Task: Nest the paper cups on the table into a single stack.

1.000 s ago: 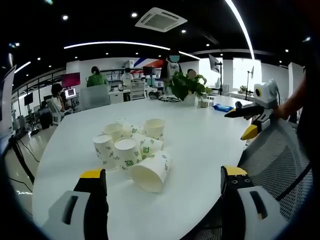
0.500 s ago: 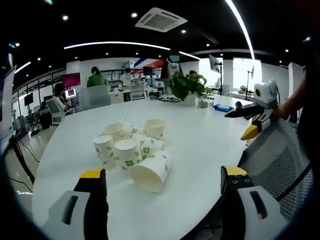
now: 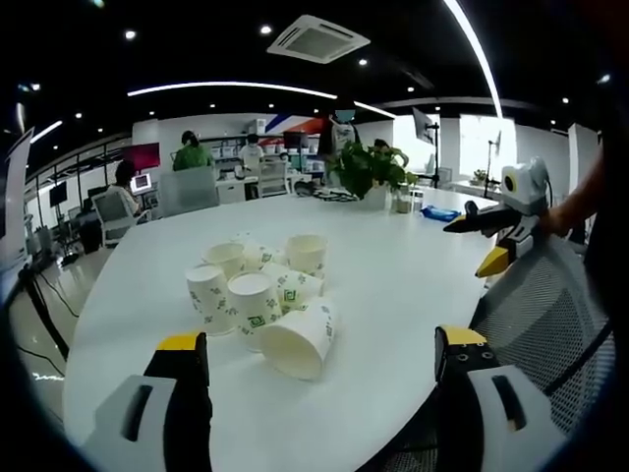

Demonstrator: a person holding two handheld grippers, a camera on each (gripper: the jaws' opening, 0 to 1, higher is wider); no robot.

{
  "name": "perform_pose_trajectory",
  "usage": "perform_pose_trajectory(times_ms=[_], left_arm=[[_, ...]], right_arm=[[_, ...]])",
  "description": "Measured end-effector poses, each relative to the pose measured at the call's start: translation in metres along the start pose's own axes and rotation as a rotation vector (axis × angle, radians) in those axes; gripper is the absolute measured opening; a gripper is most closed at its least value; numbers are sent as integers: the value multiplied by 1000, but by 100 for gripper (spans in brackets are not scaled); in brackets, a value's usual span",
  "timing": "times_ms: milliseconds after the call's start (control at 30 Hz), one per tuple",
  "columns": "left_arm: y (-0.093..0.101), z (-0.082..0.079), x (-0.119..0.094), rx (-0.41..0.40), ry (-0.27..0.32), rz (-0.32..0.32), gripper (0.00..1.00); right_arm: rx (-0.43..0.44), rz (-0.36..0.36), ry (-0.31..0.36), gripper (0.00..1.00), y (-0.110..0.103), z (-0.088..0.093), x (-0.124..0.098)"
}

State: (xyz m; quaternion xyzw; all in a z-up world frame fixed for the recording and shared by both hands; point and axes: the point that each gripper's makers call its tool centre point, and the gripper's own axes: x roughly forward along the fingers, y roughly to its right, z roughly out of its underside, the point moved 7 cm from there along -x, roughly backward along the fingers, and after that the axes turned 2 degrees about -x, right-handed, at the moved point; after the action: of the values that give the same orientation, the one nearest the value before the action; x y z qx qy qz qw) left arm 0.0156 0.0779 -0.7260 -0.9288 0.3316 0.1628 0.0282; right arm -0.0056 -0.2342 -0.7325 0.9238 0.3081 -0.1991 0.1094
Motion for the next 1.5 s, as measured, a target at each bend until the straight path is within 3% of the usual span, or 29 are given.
perform_pose_trajectory(times_ms=[633,1167,1367,1500], left_arm=[[0,-11,1,-10,-15,9,94],[-8,-26,6,1,-2,7,84],[-4,-24,14,-42,-42,63,64],[-4,-22,21,-45,-58,76,64]], right_arm=[[-18,11,0,98,1,-1,-1],[-20,13,-4,98,0,-1,-1],[-18,17,-2,97,1,-1,-2],[-16,19,-2,97,1,-1,-2]])
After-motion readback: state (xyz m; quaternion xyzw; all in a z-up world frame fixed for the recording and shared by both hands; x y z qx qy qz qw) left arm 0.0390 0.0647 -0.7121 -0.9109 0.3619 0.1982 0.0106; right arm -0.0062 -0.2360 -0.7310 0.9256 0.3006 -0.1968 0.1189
